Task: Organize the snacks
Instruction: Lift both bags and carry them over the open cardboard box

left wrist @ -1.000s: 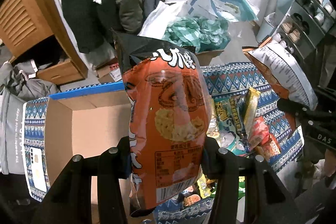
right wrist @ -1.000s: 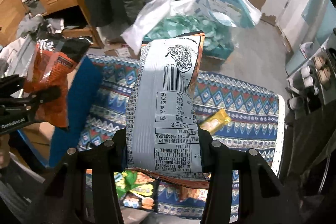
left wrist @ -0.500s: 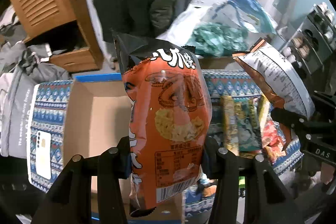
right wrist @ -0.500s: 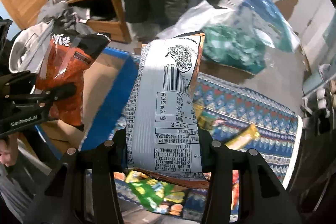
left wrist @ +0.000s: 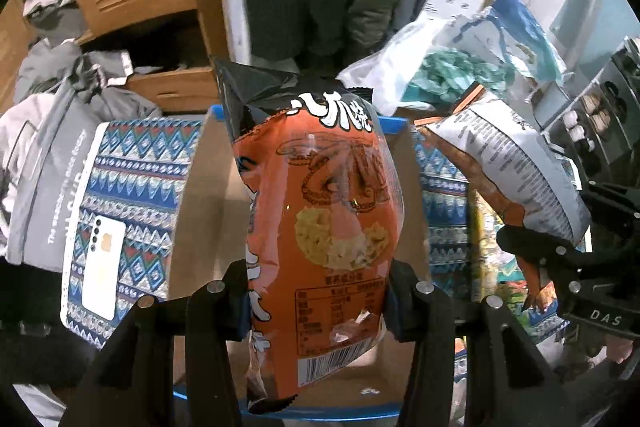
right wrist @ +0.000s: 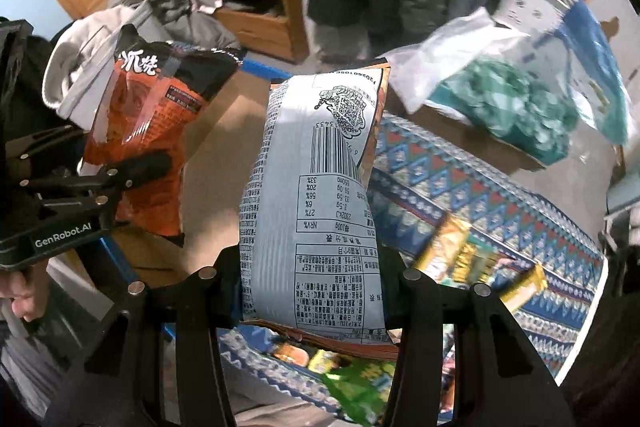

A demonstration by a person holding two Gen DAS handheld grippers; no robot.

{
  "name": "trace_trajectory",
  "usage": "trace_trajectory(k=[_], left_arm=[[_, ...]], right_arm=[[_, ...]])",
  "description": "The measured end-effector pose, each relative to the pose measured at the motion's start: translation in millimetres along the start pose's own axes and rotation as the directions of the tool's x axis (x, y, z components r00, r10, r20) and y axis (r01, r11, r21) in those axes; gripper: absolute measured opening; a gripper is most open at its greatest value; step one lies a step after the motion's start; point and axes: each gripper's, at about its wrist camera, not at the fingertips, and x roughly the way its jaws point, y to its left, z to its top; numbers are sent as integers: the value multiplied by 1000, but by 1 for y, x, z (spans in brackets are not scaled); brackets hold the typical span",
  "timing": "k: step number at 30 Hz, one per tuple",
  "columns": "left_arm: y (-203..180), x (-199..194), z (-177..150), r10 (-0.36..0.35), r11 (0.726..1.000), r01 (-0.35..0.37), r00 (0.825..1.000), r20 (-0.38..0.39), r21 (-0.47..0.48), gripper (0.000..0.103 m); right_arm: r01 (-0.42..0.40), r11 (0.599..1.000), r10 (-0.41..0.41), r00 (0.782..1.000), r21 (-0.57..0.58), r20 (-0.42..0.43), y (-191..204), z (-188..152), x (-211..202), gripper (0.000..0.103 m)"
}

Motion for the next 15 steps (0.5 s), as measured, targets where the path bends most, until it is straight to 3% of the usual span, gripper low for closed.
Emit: trace_trajectory(k=[15], left_arm=[[62, 26, -21, 19, 995, -25, 998, -64, -95, 51]], right_arm=[[-45, 997, 38, 994, -62, -99, 54, 28, 50, 47]])
